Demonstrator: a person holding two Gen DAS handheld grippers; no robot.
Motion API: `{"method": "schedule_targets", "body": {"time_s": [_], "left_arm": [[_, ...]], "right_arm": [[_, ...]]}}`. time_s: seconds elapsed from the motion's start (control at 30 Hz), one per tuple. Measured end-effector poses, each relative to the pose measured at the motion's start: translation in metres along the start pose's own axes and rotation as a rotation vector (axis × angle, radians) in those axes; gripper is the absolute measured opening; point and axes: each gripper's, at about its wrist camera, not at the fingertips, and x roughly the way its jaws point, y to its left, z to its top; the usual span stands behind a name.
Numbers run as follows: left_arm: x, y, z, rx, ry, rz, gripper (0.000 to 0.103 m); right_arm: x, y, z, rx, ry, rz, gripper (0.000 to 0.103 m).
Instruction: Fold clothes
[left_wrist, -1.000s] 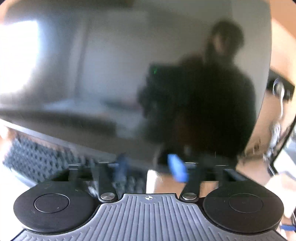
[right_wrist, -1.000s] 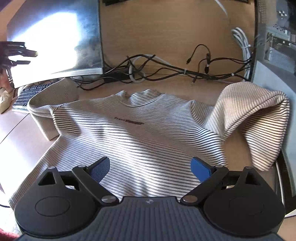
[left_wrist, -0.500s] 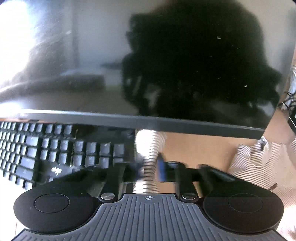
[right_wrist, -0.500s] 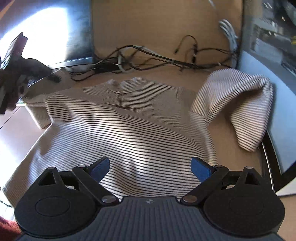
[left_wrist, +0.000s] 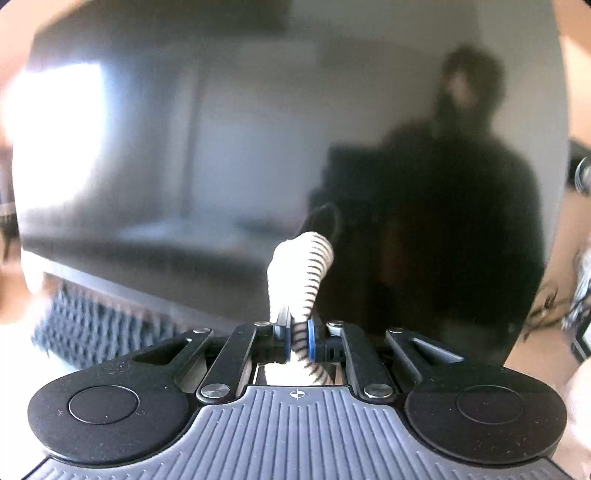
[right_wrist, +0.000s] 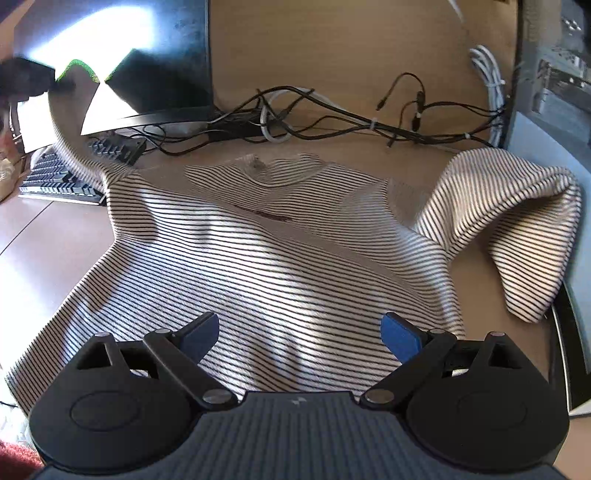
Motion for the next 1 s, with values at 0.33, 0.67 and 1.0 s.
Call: {"method": "schedule_targets", "body": {"time_s": [0.33,0.67,1.0], "left_arm": [[-0.056,-0.072,0.037,0.090,-0.155,-0.172,0.009],[-0.068,-0.163,0.011,0.219,-0.164,-0.378,0.010],[-0.023,-0.239,-0.048,0.352,0.015,-0.520,0.017]], "right_arm": [[-0.009,0.000,-0.006,0.025,-0.029,-0.006,0.095],[-0.024,-0.014,-0.017,0.089,-0.046,-0.068,0.095],[-0.043,-0.030,-0.028,0.138,-0.062,-0.149,0.095]]}}
